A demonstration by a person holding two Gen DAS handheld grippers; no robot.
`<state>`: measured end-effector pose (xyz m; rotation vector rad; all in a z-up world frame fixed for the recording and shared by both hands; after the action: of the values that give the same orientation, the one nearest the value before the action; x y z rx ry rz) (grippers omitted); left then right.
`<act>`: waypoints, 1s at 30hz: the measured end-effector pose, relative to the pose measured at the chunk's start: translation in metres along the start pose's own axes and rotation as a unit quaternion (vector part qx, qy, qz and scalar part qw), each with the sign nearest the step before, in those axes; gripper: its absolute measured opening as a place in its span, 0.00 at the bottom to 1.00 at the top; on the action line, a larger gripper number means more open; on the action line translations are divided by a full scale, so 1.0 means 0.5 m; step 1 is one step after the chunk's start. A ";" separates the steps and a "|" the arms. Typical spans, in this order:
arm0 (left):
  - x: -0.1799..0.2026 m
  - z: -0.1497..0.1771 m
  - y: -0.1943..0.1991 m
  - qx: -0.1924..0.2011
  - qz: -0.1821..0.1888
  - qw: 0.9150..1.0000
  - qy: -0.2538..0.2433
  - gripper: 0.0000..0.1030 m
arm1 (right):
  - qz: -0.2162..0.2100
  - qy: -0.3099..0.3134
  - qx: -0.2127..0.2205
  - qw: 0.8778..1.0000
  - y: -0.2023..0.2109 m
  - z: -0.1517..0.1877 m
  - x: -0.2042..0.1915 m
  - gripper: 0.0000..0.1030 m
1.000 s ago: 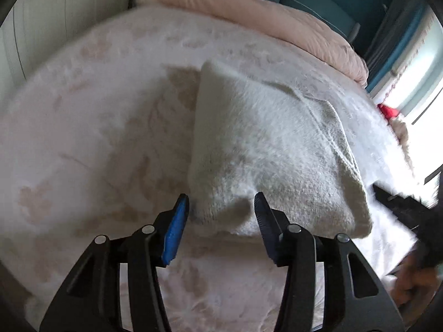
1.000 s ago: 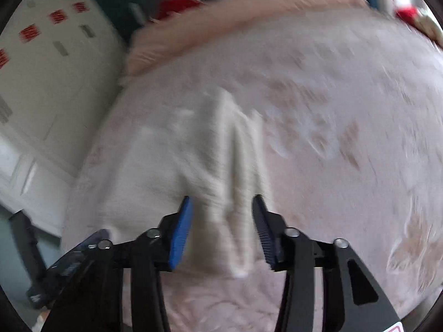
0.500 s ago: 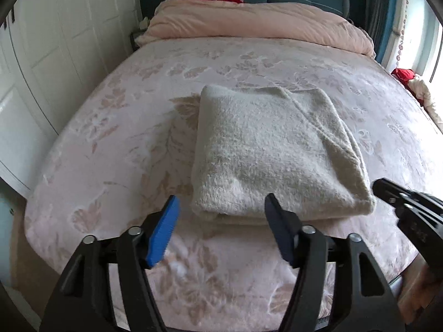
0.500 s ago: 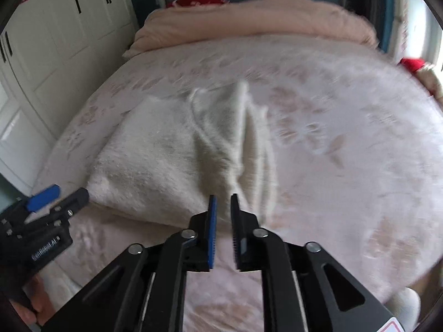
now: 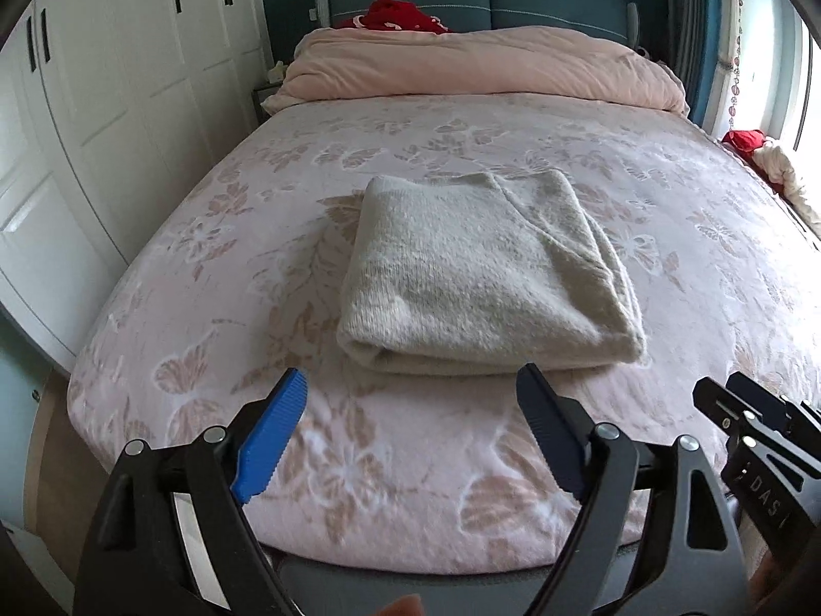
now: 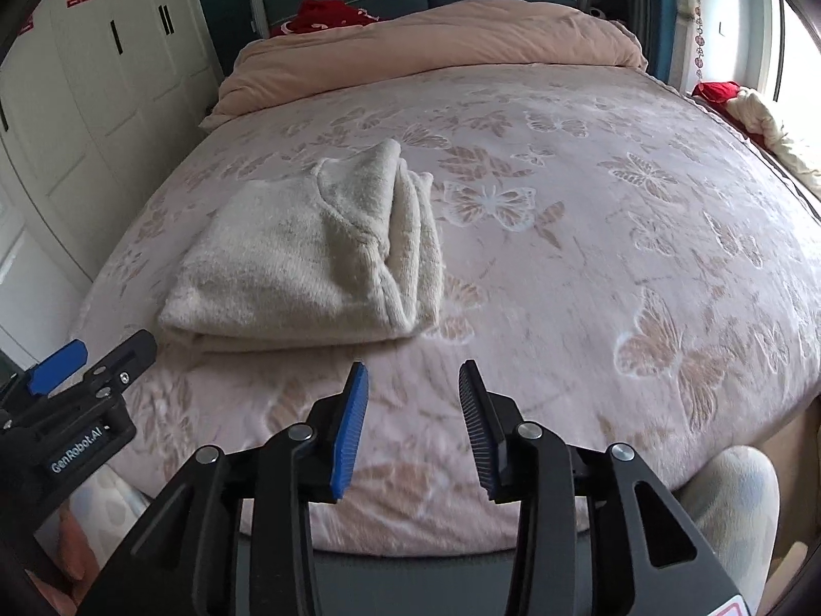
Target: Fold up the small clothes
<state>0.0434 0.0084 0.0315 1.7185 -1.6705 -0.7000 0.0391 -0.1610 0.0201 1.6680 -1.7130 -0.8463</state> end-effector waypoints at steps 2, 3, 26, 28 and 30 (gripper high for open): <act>0.004 0.010 0.011 0.005 -0.005 1.000 -0.004 0.79 | 0.001 -0.005 0.002 1.000 0.009 0.009 0.001 0.37; 0.005 0.015 0.016 0.008 -0.006 1.000 -0.007 0.79 | 0.001 -0.006 0.003 1.000 0.013 0.012 0.001 0.37; 0.003 0.080 0.034 0.019 -0.027 0.999 -0.004 0.80 | 0.025 0.019 0.011 0.999 0.039 0.058 -0.033 0.46; 0.000 0.083 0.031 0.017 -0.026 1.000 0.001 0.80 | 0.024 0.018 0.008 1.000 0.036 0.060 -0.035 0.46; 0.000 0.085 0.030 0.015 -0.027 1.000 0.001 0.80 | 0.024 0.015 0.007 1.000 0.035 0.061 -0.037 0.46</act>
<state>0.0016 0.0055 0.0148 1.7915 -1.6470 -0.7015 0.0049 -0.1411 0.0152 1.6342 -1.7341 -0.7853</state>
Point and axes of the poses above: each gripper's, at about its wrist camera, not at the fingertips, and y roughly against the way its jaws point, x to its right, z to its underside, the point moved 3 cm from there along -y, roughly the way its jaws point, and after that the axes turned 12 degrees about y, right-handed, at the moved point
